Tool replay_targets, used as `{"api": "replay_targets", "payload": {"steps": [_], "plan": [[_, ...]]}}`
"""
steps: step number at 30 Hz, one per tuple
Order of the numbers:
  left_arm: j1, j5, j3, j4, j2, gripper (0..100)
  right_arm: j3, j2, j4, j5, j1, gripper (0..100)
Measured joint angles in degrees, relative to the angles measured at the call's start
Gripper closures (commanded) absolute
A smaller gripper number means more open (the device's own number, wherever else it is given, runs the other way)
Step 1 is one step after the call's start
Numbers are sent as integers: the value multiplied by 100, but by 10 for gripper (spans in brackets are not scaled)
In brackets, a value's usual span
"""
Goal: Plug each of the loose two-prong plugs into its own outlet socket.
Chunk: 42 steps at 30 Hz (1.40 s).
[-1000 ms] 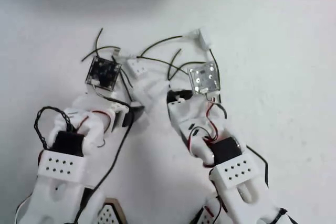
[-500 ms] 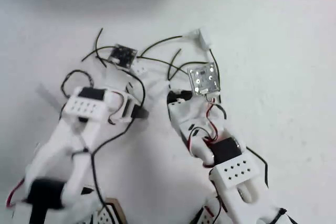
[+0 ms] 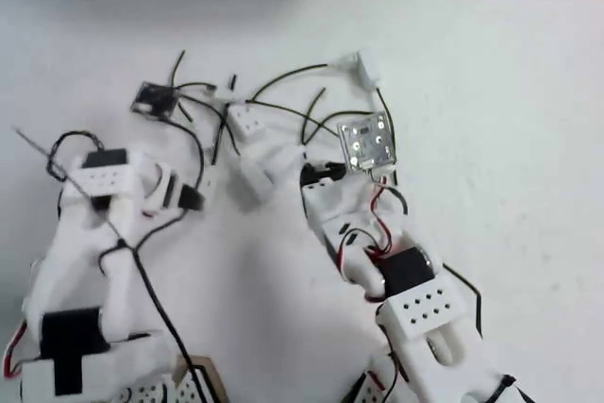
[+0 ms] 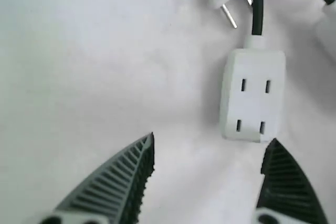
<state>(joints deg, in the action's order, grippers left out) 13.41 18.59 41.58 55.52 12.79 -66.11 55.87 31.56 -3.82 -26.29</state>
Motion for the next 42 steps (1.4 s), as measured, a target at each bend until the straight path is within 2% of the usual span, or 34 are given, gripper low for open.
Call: {"api": "replay_targets", "payload": {"steps": [9, 15, 18, 21, 25, 32, 38, 42], "plan": [[-325, 18, 0, 105, 651, 679, 0, 0, 0, 0, 0, 981], [-527, 18, 0, -624, -316, 685, 0, 0, 0, 0, 0, 981], [-554, 26, -176, -712, -1029, 753, 0, 0, 0, 0, 0, 981], [-615, 448, -519, -387, -1310, 820, 0, 0, 0, 0, 0, 981], [-879, 1169, -607, -246, -1319, 826, 0, 0, 0, 0, 0, 981], [-1275, 1688, -659, -246, -1327, 828, 0, 0, 0, 0, 0, 981], [-1468, 1749, -659, -237, -1231, 828, 0, 0, 0, 0, 0, 981], [-1363, 1741, -659, -53, -554, 828, 0, 0, 0, 0, 0, 981]]}}
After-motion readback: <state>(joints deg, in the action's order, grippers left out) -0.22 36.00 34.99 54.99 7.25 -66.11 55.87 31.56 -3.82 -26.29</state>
